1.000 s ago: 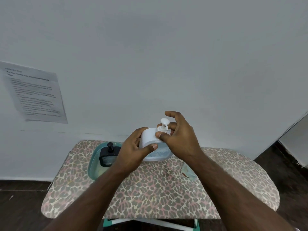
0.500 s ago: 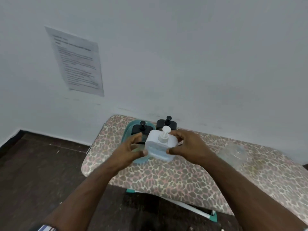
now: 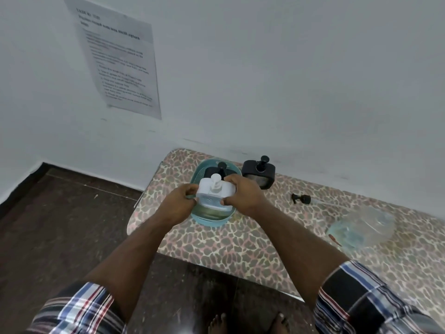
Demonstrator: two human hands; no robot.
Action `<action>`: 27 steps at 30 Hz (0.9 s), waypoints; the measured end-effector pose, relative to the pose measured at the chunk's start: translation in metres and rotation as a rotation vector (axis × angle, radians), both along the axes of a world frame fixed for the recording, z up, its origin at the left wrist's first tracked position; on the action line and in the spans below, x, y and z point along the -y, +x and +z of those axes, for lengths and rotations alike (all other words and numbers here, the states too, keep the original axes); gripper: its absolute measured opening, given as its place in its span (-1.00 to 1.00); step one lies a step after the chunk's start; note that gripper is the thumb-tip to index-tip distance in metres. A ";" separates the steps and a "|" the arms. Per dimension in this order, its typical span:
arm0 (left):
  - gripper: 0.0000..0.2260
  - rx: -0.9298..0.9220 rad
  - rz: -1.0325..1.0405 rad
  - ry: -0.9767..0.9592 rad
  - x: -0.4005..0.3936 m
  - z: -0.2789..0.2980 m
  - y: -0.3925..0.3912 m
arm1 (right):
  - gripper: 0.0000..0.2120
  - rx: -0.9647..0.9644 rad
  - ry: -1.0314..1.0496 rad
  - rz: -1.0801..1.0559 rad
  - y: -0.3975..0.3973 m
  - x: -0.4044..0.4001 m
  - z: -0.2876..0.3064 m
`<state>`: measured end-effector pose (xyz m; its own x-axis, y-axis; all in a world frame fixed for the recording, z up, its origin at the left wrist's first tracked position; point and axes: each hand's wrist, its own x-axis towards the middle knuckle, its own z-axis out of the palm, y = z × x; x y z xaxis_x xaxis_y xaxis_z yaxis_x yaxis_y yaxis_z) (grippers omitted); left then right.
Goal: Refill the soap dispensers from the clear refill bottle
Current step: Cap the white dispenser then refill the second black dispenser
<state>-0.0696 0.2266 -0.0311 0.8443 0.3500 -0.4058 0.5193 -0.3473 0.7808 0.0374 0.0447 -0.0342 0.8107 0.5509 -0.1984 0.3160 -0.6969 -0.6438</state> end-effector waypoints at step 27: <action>-0.85 0.244 0.298 0.227 0.021 -0.003 0.028 | -0.39 0.001 0.023 -0.401 0.075 0.084 -0.029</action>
